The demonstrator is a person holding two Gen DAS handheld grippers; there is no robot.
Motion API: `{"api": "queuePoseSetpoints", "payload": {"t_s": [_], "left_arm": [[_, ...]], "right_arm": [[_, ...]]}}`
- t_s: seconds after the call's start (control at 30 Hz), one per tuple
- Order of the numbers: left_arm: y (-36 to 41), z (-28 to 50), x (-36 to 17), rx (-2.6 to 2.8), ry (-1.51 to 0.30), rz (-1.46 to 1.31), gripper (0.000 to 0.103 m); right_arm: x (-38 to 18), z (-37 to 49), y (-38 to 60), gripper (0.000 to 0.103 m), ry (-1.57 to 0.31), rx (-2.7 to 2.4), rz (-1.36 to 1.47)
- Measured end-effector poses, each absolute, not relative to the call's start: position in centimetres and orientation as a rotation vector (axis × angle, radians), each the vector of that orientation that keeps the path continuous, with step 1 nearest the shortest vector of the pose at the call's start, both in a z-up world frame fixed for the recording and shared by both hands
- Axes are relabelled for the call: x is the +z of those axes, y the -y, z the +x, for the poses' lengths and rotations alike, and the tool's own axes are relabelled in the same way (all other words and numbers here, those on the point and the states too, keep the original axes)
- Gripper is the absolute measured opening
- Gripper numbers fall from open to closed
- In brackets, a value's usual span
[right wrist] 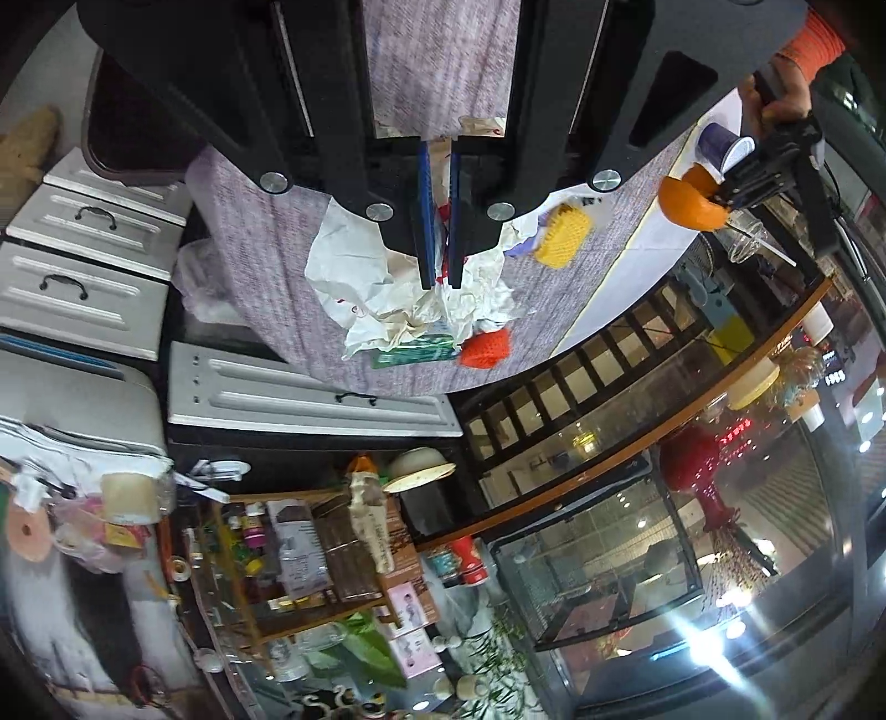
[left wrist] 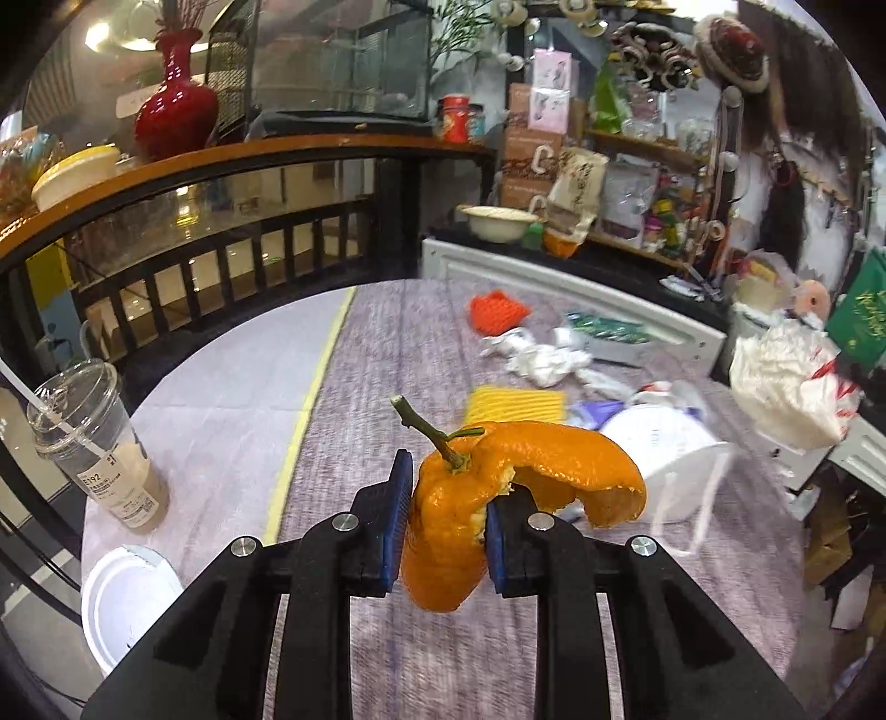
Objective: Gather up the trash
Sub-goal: 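Grasp the orange pepper with the left tool while the right tool holds tissue, then carry both items over the black bin and open both tools to drop them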
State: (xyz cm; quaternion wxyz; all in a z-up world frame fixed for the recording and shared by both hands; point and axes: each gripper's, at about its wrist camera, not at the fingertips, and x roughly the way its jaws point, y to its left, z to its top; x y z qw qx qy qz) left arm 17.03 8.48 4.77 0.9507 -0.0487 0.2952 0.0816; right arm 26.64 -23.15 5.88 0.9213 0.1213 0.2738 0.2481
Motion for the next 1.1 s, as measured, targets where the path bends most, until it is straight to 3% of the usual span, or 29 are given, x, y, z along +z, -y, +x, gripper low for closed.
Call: {"api": "queuePoseSetpoints", "payload": {"t_s": [0.37, 0.97, 1.07, 1.1], "left_arm": [[0.9, 14.8, 7.7, -0.076, -0.529, -0.062, 0.024], [12.6, 16.5, 4.5, -0.306, -0.608, -0.026, 0.023], [13.7, 16.9, 3.9, -0.321, -0.626, -0.015, 0.024], [14.0, 17.0, 3.6, -0.326, -0.633, -0.014, 0.023]], "right_arm": [[1.8, 21.4, 34.5, 0.005, -0.589, 0.245, 0.211], [-19.3, 25.6, 39.4, 0.006, -0.95, -0.09, 0.17], [-20.6, 25.8, 39.1, 0.008, -0.982, -0.1, 0.184], [-20.8, 25.8, 39.0, 0.015, -0.99, -0.1, 0.189]]}}
